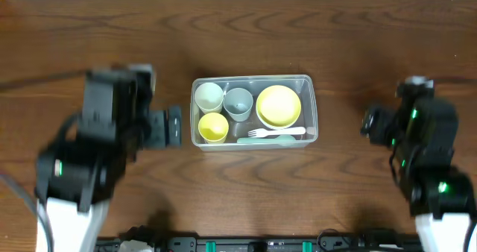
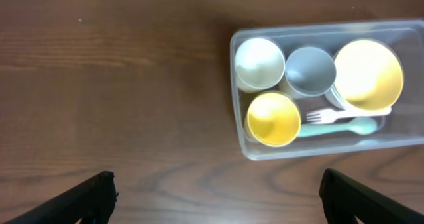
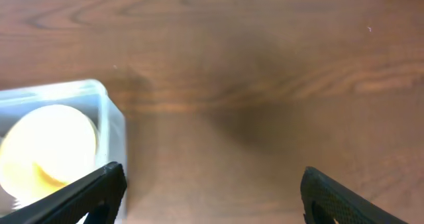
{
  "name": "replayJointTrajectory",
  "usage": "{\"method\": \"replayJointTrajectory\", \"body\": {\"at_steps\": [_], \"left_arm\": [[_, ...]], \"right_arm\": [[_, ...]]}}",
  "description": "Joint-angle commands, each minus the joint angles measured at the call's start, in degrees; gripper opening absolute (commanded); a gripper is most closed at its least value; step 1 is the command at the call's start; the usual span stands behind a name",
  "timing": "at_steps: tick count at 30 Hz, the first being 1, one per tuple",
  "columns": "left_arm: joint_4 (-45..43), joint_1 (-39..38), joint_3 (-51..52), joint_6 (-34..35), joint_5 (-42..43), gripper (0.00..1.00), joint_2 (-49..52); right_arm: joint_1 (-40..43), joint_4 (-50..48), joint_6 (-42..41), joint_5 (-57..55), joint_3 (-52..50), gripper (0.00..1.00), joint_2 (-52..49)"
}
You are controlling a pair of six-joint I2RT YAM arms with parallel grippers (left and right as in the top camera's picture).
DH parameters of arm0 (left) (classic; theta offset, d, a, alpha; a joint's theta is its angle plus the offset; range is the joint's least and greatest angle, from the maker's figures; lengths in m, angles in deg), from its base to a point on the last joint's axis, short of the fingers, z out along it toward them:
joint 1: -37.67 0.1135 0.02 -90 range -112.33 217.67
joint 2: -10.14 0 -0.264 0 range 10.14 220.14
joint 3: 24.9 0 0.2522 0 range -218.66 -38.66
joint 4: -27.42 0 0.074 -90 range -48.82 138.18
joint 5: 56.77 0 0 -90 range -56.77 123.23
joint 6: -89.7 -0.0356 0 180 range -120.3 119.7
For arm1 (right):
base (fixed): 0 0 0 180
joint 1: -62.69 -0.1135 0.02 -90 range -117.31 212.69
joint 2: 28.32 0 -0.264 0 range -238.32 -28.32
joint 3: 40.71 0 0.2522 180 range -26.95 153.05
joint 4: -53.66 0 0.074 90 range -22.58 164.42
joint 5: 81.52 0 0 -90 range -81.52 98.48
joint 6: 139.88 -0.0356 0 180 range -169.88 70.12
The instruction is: Pack container
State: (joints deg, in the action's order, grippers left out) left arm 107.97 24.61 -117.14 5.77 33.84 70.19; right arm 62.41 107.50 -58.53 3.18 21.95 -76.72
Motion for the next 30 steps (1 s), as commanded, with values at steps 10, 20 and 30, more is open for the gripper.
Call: {"method": "replayJointTrajectory", "body": {"at_steps": [10,20,30], "left_arm": [[-7.48,-0.74,27.71,6.73,-5.81,0.98,-31.54],[-7.28,-0.74,28.13,6.73,-5.79,0.98,-32.41],[-6.86,-0.74,28.13,6.73,-5.79,0.98,-32.41]], "right_arm": [[0.15,-1.4,-2.69,-2.86,-15.21,0.99,11.54],[0.15,-0.35,-2.69,-2.62,-15.23,0.99,11.28],[0.15,-0.17,-2.69,-2.62,-15.23,0.99,11.28]]}}
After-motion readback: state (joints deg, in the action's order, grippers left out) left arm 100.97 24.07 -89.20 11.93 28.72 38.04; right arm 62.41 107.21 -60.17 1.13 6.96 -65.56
